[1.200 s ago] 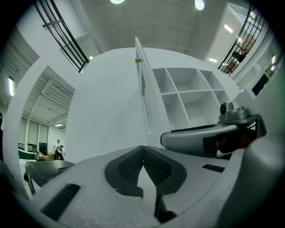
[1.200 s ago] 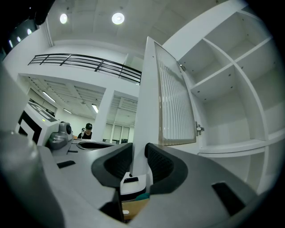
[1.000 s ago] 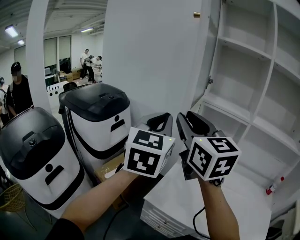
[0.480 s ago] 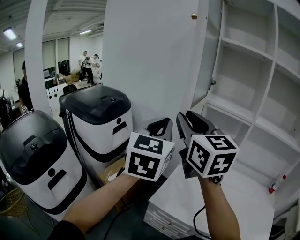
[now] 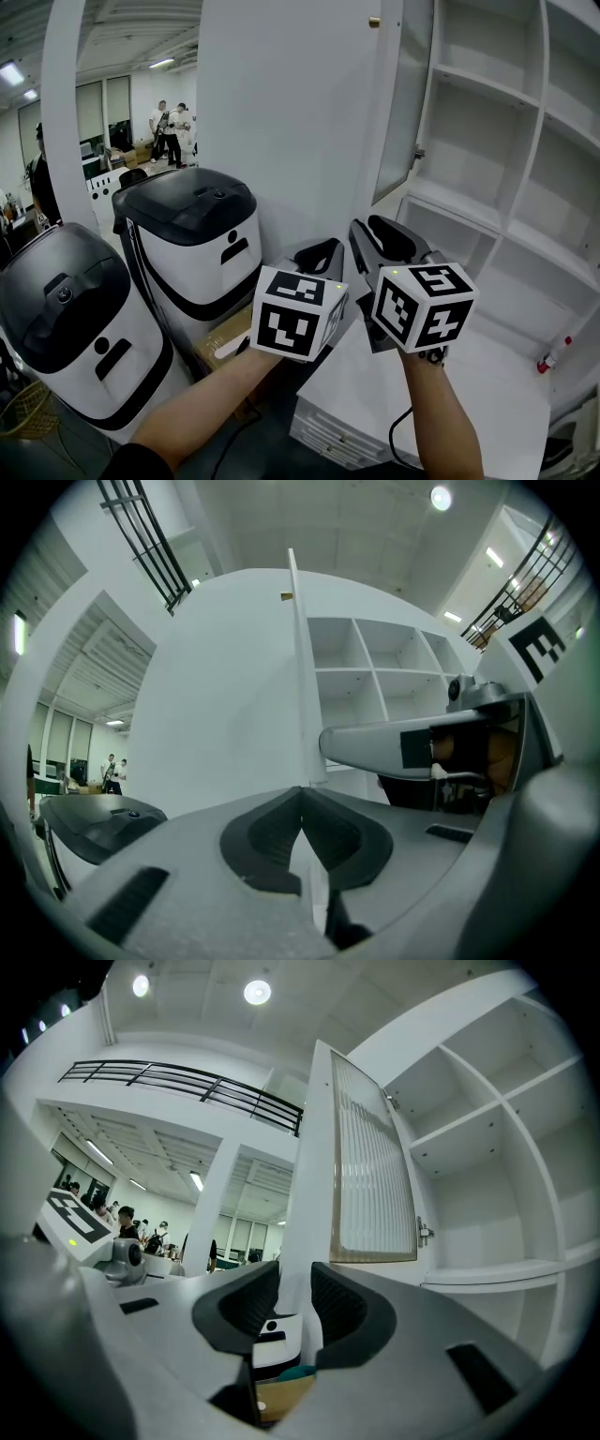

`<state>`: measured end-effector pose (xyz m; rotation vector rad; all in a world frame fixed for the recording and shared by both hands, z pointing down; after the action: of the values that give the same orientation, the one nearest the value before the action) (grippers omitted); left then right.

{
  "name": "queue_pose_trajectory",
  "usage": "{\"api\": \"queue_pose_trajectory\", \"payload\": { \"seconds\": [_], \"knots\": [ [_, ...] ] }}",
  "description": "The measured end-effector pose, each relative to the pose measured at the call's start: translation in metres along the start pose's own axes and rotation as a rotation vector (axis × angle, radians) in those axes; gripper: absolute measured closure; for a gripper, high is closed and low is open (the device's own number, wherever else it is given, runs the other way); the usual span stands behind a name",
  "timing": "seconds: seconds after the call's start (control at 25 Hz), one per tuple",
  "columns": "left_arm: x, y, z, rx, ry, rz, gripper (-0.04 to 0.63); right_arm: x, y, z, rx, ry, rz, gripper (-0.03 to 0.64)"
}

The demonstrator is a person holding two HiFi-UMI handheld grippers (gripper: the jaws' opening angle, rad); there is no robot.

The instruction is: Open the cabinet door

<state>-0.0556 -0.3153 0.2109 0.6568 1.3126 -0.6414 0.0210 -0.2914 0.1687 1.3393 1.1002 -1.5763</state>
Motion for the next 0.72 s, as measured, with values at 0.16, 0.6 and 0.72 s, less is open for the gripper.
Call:
{"api": "queue_pose_trajectory", "payload": {
  "seconds": [0.16, 0.6, 0.72],
  "knots": [
    [-0.001, 0.014, 0.006, -0.026, -0.006, -0.008, 0.583, -0.007, 0.010, -0.011, -0.019, -0.015, 0.012, 0.502],
    [0.002, 0.077, 0.022, -0.115, -0.010, -0.014, 0.583, -0.027, 0.055, -0.065, -0.138, -0.054, 0.035, 0.526],
    [0.003, 0.095, 0.029, -0.141, -0.012, -0.017, 0.584, -0.036, 0.069, -0.080, -0.174, -0.071, 0.046, 0.543]
  ]
}}
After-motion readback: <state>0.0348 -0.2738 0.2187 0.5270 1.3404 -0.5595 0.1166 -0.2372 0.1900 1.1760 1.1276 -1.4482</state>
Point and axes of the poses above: the fingertips, and each gripper's own axes: z forward along the fingers, y to its right, x out of its top, the point moved 5 cm from there along -z, backward along the fingers, and after that the axes turned 11 degrees about -y, right-handed, at the moved point
